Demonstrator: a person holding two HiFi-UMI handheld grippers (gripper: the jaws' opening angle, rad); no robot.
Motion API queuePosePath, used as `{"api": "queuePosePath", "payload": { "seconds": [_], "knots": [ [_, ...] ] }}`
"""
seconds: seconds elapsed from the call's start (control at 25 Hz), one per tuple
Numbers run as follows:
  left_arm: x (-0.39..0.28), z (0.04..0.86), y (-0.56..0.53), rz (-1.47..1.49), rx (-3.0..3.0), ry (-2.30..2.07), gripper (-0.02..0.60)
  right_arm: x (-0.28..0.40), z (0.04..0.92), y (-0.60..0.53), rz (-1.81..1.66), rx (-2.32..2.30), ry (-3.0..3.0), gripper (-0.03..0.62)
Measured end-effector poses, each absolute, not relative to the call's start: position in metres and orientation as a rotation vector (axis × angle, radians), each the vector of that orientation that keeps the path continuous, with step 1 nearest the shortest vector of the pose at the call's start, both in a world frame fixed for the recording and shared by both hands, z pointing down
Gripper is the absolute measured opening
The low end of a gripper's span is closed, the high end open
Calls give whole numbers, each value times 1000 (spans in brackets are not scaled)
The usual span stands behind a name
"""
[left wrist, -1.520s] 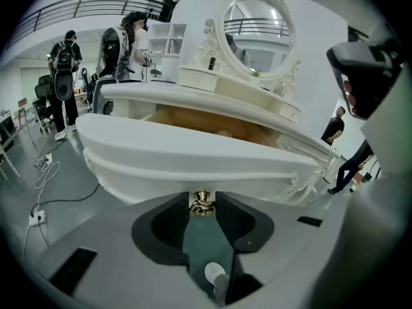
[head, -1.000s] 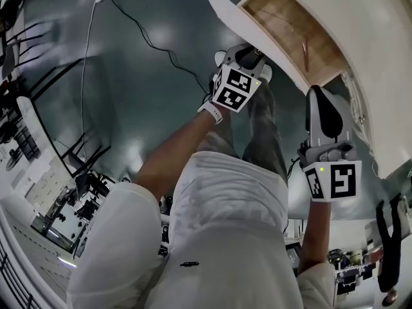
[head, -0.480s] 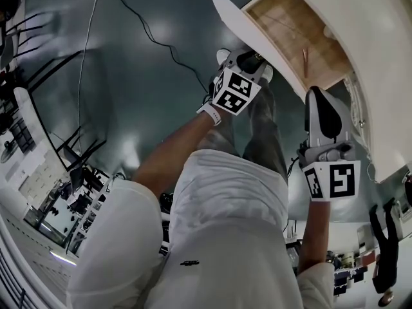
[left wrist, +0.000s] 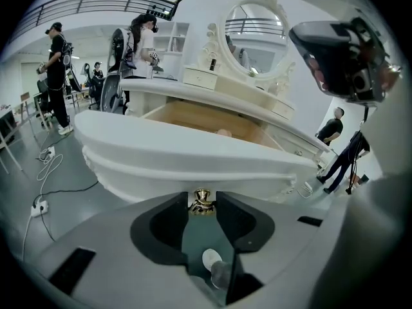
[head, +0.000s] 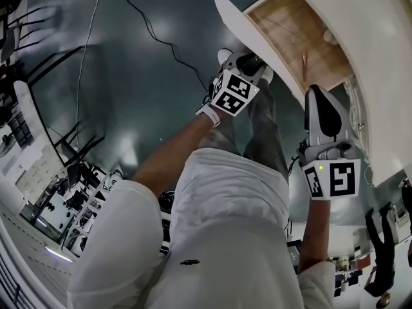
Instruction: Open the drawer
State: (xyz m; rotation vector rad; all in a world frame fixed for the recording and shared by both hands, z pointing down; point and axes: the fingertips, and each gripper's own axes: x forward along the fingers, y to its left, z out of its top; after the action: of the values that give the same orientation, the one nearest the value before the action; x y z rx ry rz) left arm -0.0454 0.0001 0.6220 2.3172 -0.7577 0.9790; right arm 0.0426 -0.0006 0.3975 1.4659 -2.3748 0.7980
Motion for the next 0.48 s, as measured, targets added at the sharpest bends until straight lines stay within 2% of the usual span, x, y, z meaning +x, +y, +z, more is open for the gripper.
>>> {"api": "queuePosePath", "payload": {
  "seconds": [0.24,0.48],
  "knots": [
    [-48,615,4,1008,2345,-716,169,50,393,-5,787,1469,-2387,11],
    [-58,600,11,1032,2346,-738,169,54,387,-6,788,1476,-2398,11]
  ]
}}
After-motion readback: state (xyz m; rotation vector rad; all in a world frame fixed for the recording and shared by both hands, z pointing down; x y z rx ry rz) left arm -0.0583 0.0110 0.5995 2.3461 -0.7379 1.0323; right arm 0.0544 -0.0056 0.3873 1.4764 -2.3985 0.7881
